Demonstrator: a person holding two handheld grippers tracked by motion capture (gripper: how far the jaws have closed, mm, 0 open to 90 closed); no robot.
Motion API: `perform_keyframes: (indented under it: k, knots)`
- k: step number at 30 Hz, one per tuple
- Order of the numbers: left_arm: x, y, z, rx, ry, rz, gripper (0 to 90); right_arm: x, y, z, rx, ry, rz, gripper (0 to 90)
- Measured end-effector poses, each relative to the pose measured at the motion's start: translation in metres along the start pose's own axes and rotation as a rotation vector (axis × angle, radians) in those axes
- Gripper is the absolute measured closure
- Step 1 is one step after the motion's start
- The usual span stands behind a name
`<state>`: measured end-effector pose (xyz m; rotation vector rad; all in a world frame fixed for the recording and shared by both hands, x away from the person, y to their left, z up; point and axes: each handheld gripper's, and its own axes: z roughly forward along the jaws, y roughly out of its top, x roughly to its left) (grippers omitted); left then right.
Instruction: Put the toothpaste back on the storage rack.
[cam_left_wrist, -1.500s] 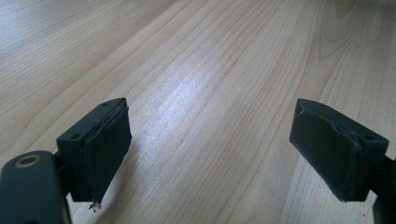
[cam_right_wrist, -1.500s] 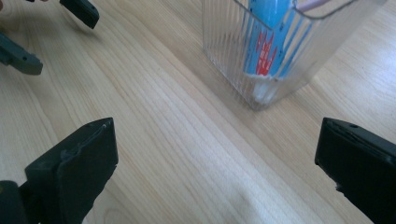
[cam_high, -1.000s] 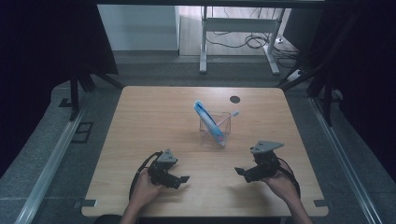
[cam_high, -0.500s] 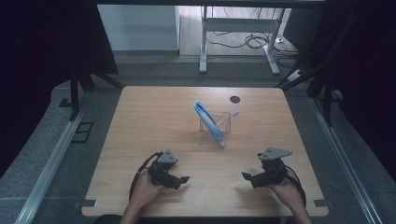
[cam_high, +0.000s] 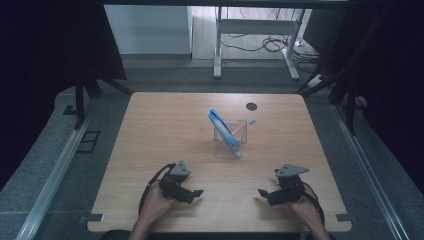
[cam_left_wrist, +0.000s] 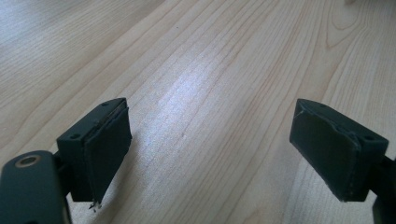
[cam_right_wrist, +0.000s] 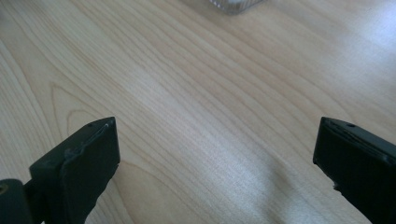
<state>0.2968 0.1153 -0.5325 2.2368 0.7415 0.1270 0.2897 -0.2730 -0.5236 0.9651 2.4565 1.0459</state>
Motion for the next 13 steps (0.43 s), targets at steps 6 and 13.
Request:
perform_keyframes:
  k: [6, 13]
  knots:
    - [-0.0008, -0.0003, 0.0013, 0.002, 0.009, 0.003, 12.8, 0.0032, -0.0048, 0.0056, 0.026, 0.000, -0.013, 0.5]
    - [-0.0013, 0.0003, 0.0034, 0.006, 0.019, 0.006, 12.8, 0.0045, -0.0105, 0.0105, 0.070, 0.014, -0.019, 0.5]
